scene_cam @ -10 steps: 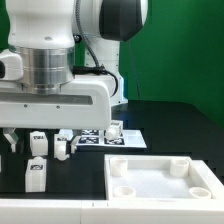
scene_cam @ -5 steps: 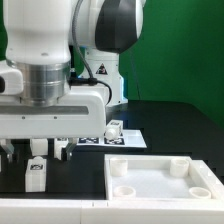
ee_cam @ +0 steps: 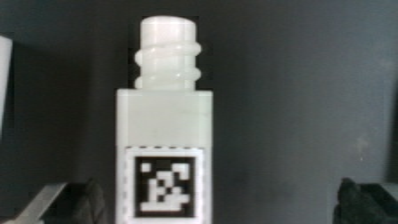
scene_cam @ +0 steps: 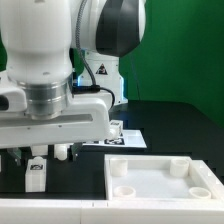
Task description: Assemble one leg
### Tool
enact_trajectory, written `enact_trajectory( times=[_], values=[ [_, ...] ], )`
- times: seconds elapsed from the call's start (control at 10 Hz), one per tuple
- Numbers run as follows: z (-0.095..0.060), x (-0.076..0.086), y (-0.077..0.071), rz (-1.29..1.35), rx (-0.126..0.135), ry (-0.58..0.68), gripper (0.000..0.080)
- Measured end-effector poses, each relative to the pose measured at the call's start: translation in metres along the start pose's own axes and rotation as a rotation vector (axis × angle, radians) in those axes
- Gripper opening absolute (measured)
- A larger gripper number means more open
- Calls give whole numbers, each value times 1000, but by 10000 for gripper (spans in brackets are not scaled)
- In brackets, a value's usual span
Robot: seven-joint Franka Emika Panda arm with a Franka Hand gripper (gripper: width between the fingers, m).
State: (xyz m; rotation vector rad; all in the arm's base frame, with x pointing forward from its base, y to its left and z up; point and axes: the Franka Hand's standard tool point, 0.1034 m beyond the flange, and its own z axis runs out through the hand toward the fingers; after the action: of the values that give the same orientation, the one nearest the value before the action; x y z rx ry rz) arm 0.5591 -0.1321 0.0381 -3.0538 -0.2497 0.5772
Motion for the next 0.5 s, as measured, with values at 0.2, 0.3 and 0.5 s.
enact_trajectory(
  times=[0.2, 0.3, 0.5],
  values=[
    [-5, 3, 13, -34, -26, -123, 649],
    [-4, -2, 19, -39, -37, -205, 649],
    [4, -4, 18, 13, -48, -357, 649]
  ],
)
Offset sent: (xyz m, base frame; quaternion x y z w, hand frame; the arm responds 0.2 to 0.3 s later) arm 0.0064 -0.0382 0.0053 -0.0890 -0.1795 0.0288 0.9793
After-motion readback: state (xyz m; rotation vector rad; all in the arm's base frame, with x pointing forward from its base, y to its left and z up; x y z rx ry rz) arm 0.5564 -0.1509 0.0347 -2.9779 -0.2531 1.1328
